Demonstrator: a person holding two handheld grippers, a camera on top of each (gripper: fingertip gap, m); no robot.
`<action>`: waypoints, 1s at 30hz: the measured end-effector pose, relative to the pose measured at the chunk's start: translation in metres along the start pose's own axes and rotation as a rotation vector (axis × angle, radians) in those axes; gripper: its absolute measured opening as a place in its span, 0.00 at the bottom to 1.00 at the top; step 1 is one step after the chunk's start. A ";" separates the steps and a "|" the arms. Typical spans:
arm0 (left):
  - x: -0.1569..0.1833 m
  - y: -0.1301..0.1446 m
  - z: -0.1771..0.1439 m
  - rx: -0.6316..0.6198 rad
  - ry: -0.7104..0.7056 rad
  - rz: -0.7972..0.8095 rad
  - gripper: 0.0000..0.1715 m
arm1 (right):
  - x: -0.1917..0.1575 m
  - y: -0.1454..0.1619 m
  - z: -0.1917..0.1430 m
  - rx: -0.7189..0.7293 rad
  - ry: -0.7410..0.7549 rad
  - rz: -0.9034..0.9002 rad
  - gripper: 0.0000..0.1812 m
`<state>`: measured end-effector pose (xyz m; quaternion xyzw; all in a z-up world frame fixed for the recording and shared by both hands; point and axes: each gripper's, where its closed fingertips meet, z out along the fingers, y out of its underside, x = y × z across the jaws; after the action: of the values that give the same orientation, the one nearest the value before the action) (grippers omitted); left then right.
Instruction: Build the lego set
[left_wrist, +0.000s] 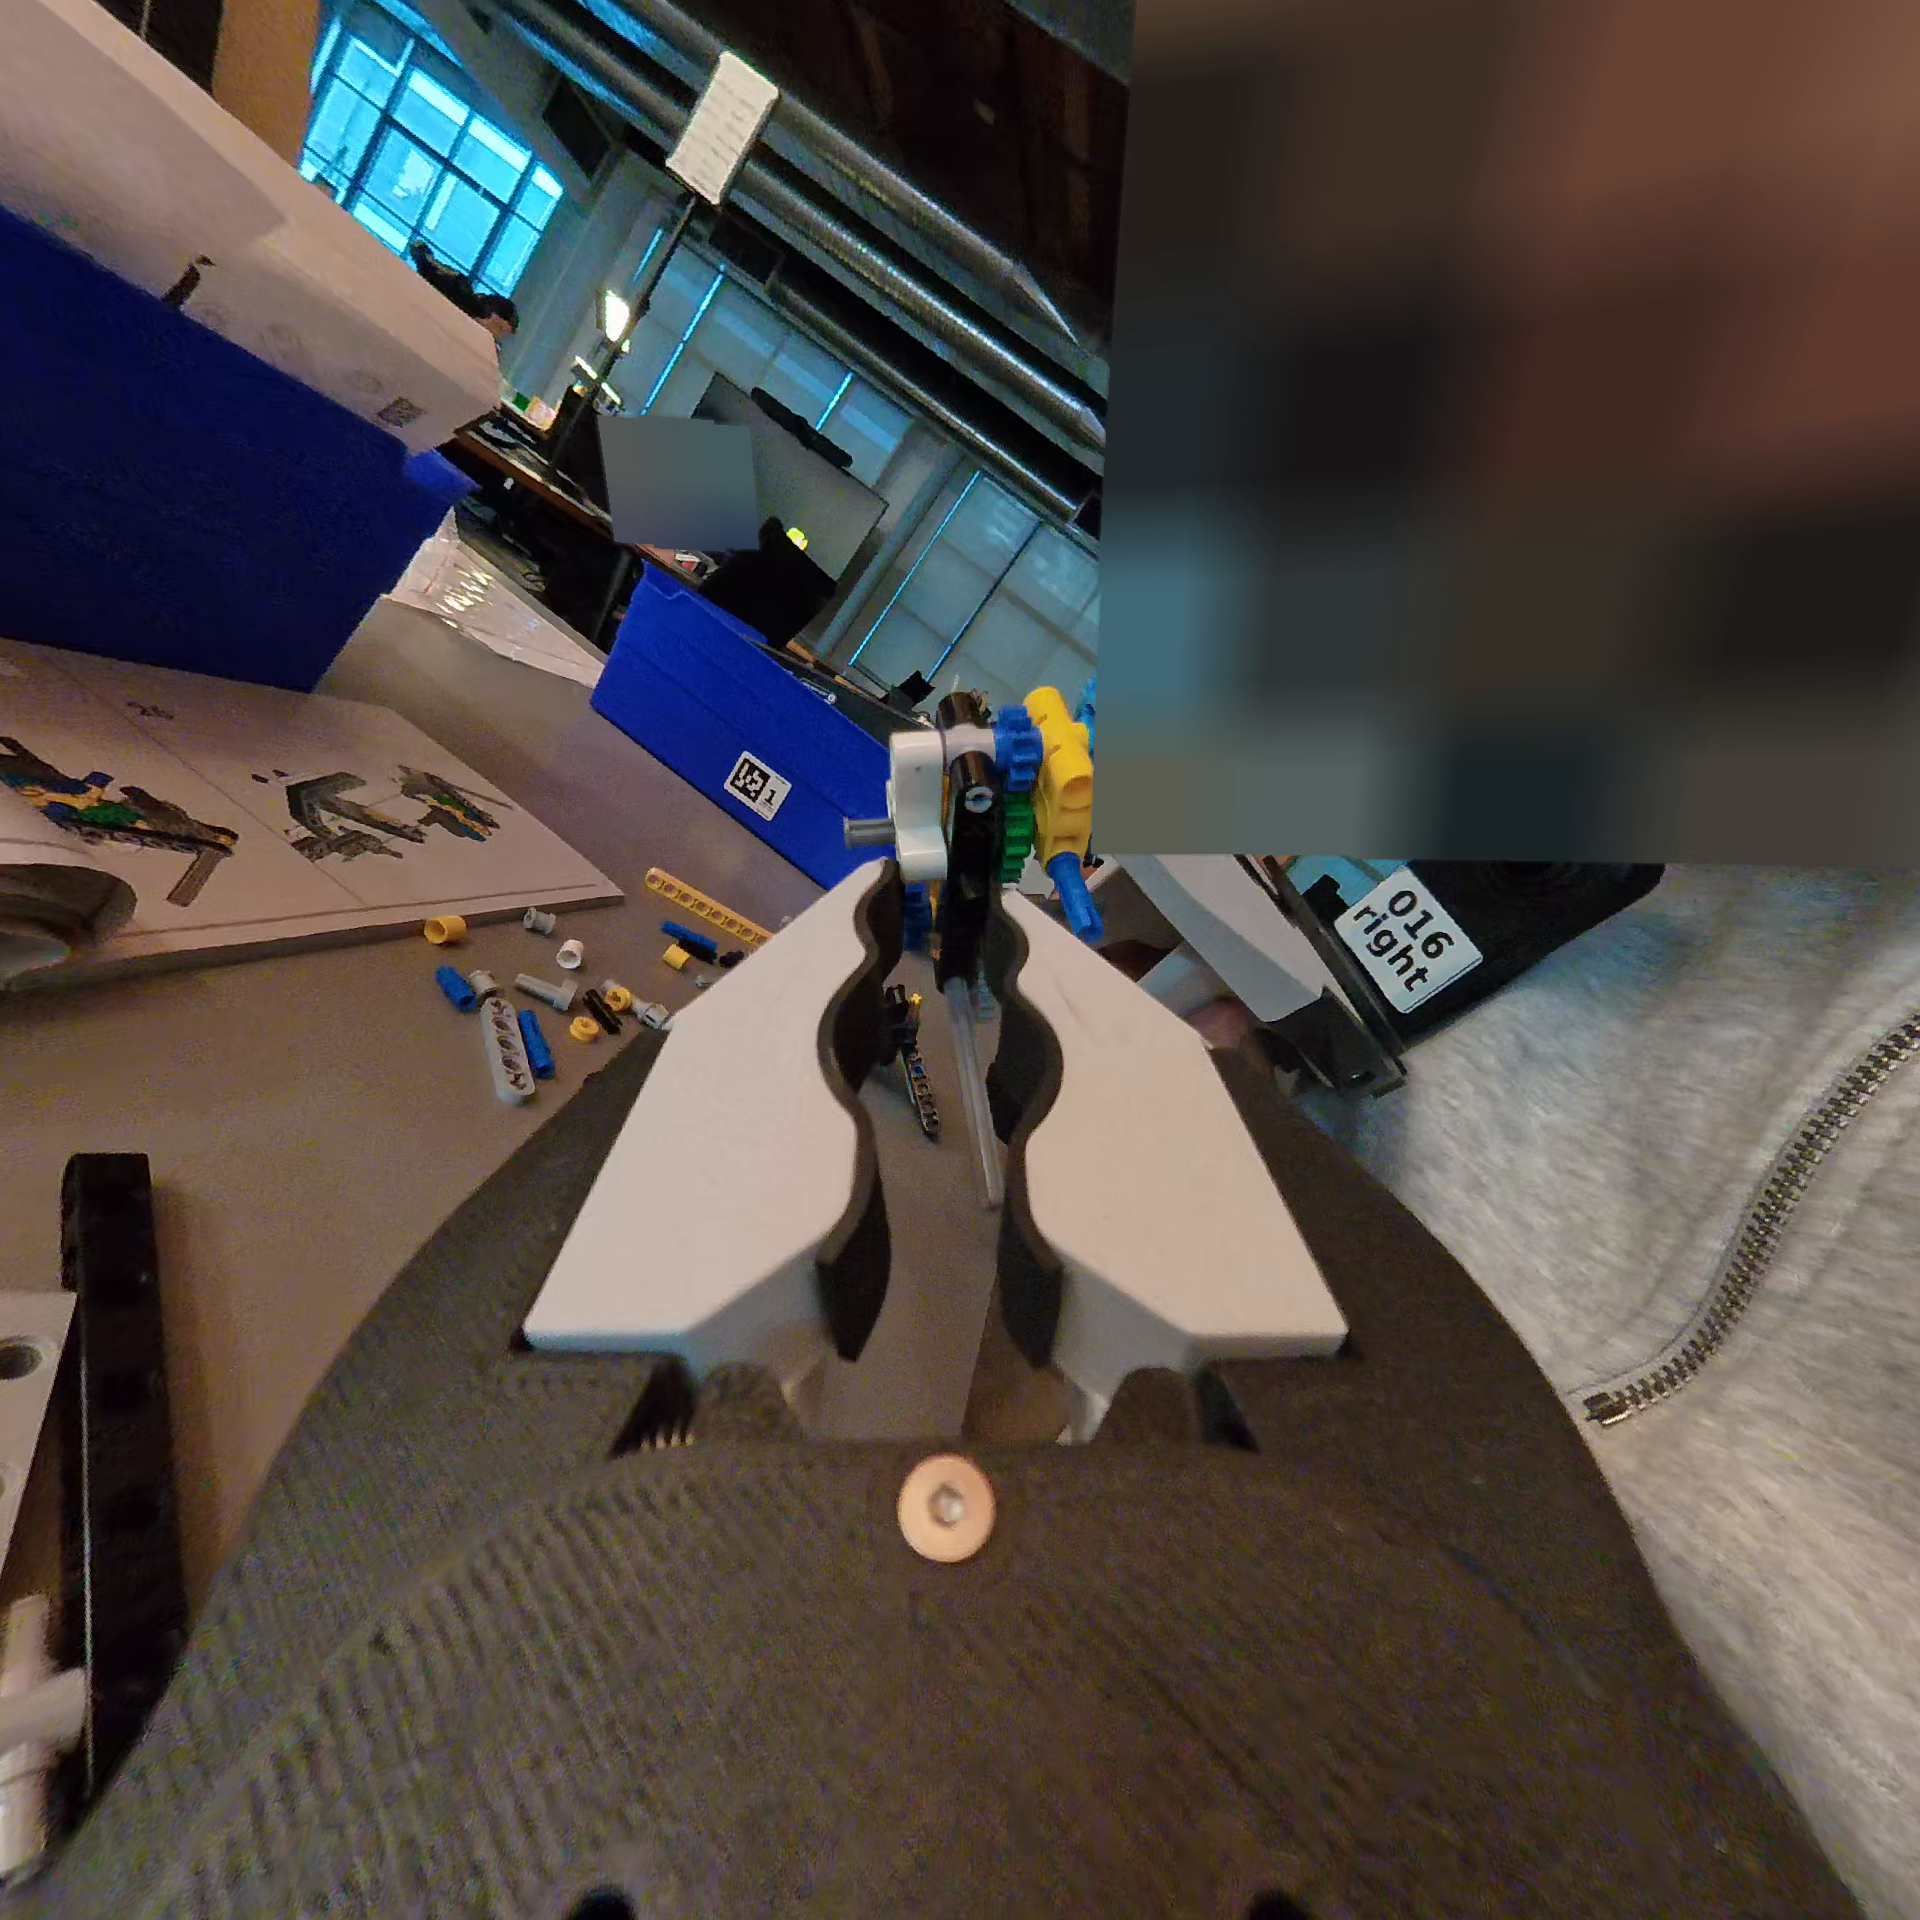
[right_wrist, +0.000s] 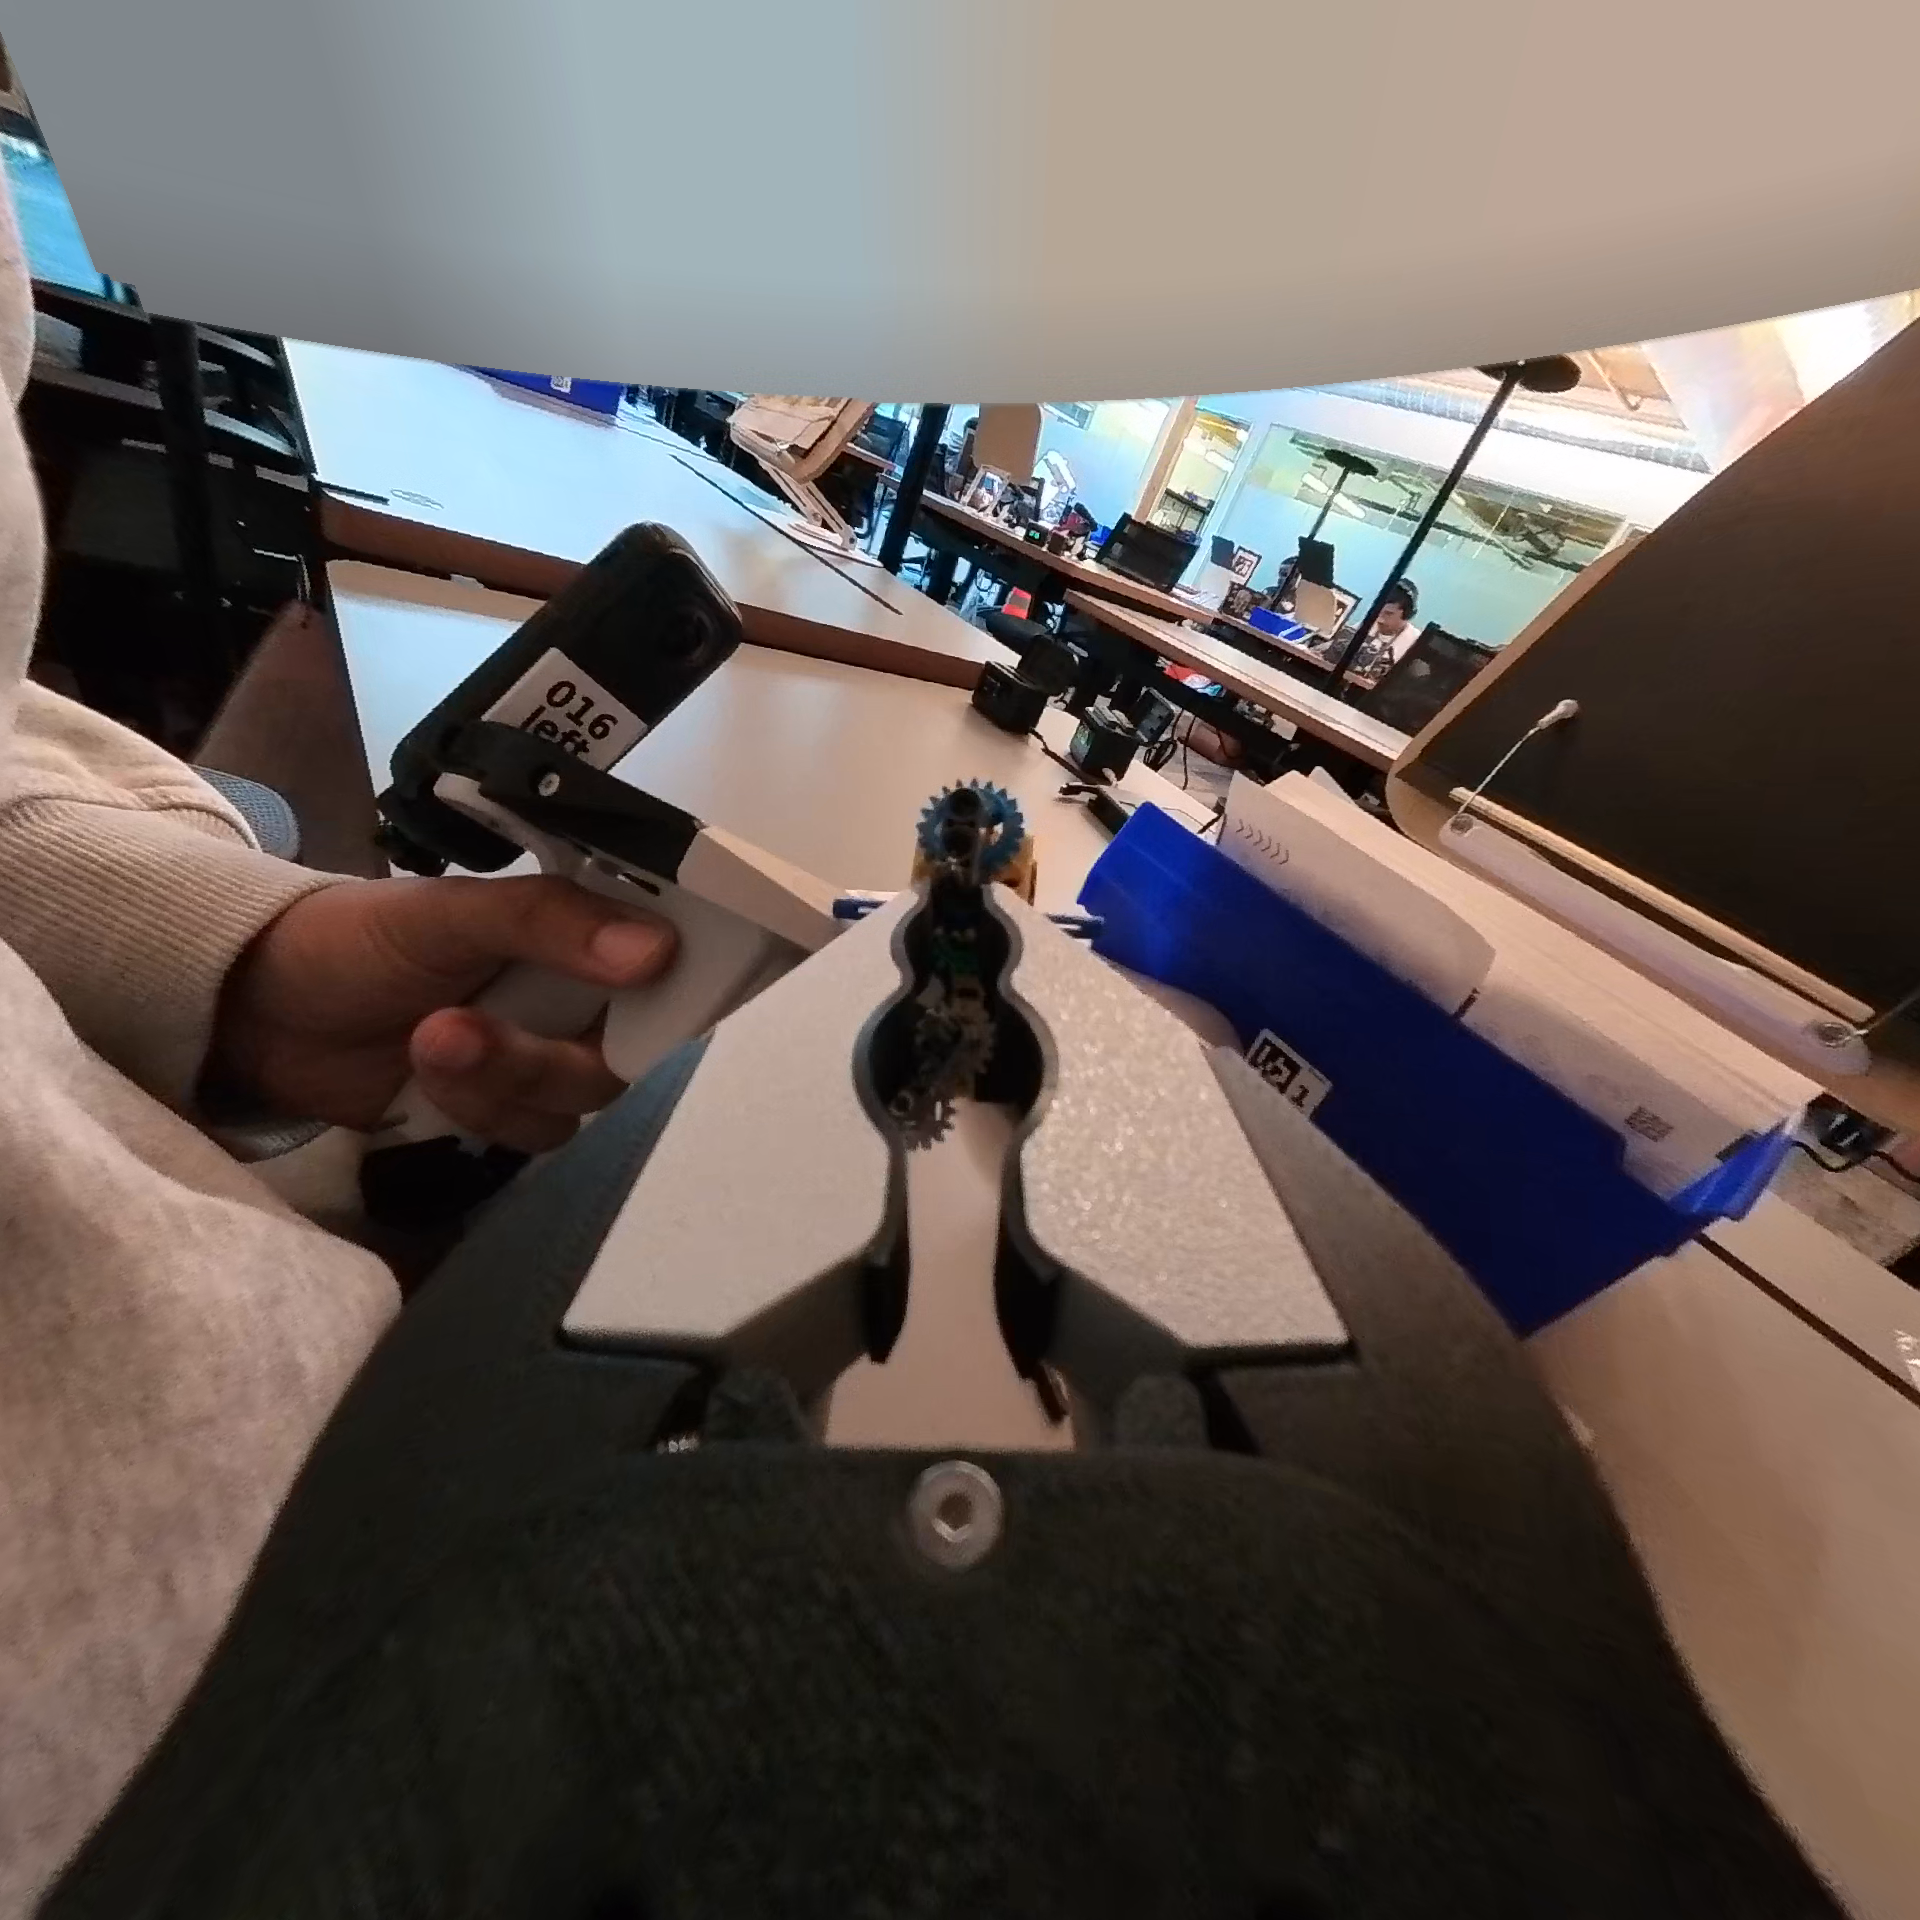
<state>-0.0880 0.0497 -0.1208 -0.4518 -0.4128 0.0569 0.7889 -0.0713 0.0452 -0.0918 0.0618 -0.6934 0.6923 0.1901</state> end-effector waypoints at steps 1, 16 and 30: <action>0.000 0.000 0.000 -0.001 -0.003 0.004 0.07 | 0.000 0.000 0.000 0.002 -0.001 0.005 0.03; -0.006 -0.004 -0.003 0.023 -0.011 -0.062 0.07 | 0.006 -0.001 -0.003 0.024 0.006 0.087 0.12; -0.023 -0.020 -0.017 0.186 -0.006 -0.416 0.07 | 0.006 0.044 0.003 -0.147 -0.045 0.150 0.25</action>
<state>-0.0966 0.0165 -0.1236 -0.2820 -0.4922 -0.0679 0.8208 -0.0929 0.0447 -0.1302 0.0111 -0.7492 0.6502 0.1259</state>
